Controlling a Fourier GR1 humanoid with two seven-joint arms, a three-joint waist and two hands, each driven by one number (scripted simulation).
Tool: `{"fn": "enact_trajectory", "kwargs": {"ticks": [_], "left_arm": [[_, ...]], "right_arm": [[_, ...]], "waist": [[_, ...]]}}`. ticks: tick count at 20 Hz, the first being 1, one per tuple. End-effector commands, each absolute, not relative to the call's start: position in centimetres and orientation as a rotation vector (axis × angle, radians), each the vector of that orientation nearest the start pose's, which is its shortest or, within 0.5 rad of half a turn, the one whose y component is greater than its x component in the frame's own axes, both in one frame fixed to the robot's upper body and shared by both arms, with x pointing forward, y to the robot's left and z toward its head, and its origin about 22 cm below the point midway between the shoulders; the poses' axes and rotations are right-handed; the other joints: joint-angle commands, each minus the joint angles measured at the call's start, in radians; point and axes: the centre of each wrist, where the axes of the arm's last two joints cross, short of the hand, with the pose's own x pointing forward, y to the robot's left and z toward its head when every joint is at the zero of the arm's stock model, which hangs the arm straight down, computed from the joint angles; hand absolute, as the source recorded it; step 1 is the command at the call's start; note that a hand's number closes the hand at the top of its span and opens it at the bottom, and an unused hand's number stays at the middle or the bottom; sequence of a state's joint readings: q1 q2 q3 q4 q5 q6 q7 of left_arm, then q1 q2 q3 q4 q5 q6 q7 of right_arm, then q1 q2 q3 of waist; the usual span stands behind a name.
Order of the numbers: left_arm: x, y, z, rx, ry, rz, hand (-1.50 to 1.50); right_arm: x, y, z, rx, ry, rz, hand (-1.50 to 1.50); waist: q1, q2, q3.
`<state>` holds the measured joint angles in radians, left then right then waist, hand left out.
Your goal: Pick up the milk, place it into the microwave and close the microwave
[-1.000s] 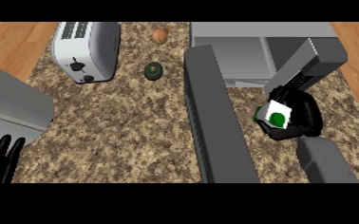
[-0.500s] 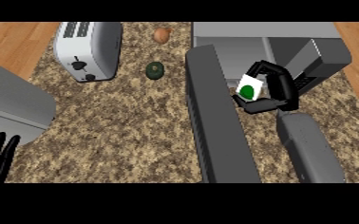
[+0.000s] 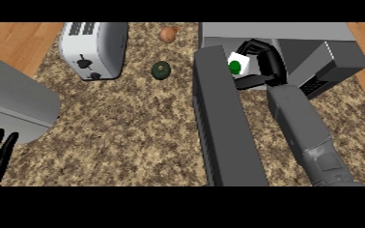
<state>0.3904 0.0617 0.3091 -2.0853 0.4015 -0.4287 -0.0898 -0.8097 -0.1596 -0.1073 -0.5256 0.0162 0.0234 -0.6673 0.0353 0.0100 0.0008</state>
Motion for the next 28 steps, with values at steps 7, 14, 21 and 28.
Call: {"fn": "enact_trajectory", "kwargs": {"ticks": [7,14,21,28], "left_arm": [[14.1,32.5,6.2,-0.205,-1.933,0.033,-1.5],[15.5,31.2,6.9,-0.233,-1.954,-0.028,-1.5],[16.0,31.5,7.3,-0.236,-1.967,-0.044,-1.5],[16.5,31.5,7.6,-0.208,-1.963,-0.095,-1.5]], "right_arm": [[43.8,-20.3,3.4,-0.081,-1.985,0.317,1.5],[45.3,-20.4,6.5,-0.247,-2.001,0.365,1.5],[45.1,-21.1,5.8,-0.331,-1.978,0.21,1.5],[45.4,-20.8,6.5,-0.66,-1.963,0.172,1.5]], "waist": [[0.049,0.023,0.002],[0.076,0.037,0.002],[0.109,0.058,0.004],[0.134,0.066,0.002]]}}
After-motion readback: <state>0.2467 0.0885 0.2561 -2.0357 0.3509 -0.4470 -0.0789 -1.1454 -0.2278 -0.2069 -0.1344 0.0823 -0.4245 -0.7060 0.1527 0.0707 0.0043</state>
